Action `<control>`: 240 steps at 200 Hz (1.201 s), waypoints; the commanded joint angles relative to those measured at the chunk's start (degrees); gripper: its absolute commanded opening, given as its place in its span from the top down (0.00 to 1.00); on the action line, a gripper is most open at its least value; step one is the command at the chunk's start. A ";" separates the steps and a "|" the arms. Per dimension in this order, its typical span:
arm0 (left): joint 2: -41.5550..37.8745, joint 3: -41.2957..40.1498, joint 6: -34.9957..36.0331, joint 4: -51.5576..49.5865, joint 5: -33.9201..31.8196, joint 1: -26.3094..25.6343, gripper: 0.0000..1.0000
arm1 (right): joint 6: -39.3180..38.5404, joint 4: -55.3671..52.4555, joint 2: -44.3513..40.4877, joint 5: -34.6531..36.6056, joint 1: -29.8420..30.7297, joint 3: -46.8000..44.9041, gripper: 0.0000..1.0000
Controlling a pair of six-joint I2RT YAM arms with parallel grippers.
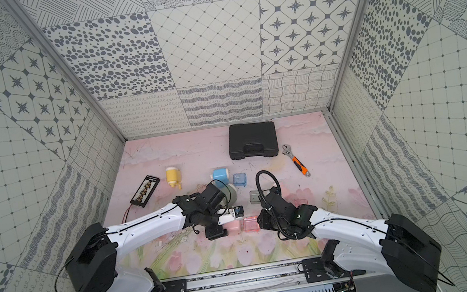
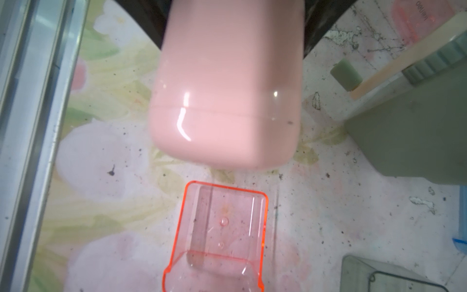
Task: Put the tray back into the pencil sharpener
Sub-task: Close the container of the pencil sharpener.
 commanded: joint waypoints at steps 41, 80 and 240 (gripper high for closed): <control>-0.47 -2.05 -0.47 5.75 3.83 0.68 0.43 | -1.01 7.88 6.56 -4.61 -0.23 1.30 0.71; -0.34 -2.66 -0.51 8.21 3.67 0.66 0.46 | -1.28 10.90 9.26 -7.11 -0.14 1.82 0.73; 0.70 -2.83 -0.86 9.13 3.58 0.68 0.45 | -1.91 19.84 11.85 -11.58 -0.01 1.85 0.69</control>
